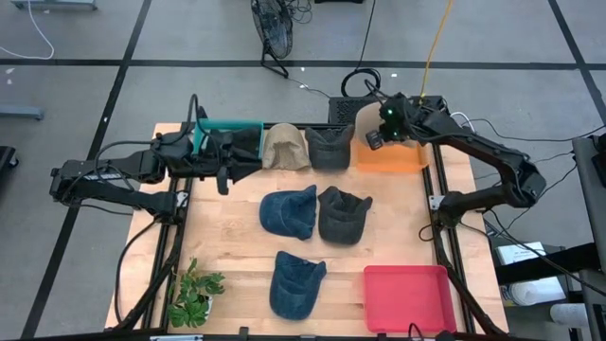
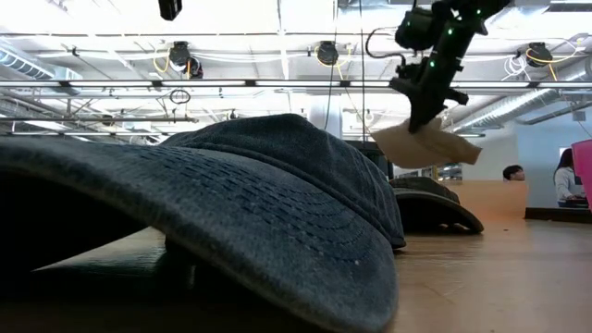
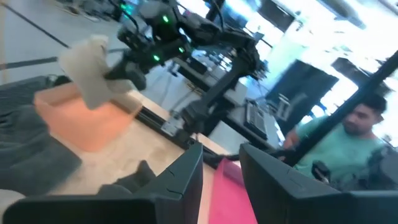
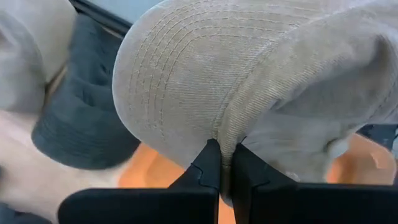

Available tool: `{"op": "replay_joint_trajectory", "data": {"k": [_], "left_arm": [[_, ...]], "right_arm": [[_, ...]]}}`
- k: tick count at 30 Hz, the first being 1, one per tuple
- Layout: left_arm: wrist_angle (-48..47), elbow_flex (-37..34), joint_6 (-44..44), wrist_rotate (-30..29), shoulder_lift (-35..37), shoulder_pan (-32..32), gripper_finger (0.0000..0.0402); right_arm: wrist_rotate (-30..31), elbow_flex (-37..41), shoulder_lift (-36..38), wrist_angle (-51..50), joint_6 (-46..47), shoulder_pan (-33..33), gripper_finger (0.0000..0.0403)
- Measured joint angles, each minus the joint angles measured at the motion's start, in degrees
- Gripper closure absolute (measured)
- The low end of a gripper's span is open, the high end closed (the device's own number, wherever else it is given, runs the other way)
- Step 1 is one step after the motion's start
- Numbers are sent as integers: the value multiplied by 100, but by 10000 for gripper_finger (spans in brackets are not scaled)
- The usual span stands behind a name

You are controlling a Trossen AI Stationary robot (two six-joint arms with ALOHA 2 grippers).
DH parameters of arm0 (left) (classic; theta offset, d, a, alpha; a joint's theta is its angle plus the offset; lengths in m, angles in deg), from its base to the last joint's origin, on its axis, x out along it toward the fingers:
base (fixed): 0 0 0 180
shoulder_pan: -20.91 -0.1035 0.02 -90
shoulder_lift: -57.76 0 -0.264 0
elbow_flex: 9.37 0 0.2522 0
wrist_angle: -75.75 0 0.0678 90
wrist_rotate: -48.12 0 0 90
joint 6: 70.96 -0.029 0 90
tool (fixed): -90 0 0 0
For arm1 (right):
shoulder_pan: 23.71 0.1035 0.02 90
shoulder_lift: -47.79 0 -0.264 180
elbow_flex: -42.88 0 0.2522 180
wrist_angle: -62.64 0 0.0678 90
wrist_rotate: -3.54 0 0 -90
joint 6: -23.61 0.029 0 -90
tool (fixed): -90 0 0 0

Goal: Pick & Place hat
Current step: Put the right brown cap into the orange bin

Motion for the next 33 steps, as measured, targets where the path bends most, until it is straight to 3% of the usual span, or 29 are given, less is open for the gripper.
{"op": "replay_joint_trajectory", "data": {"k": [6, 17, 33], "left_arm": [[0, 0, 76, -472, 0, 0, 284], [-7, 0, 143, -728, 0, 0, 284], [-11, 0, 428, -744, 0, 0, 284]], "right_arm": [[-77, 545, 29, 28, 170, -229, 403], [-947, 1281, 61, 474, 393, -520, 402], [-792, 1613, 90, 687, 530, -562, 362]]}}
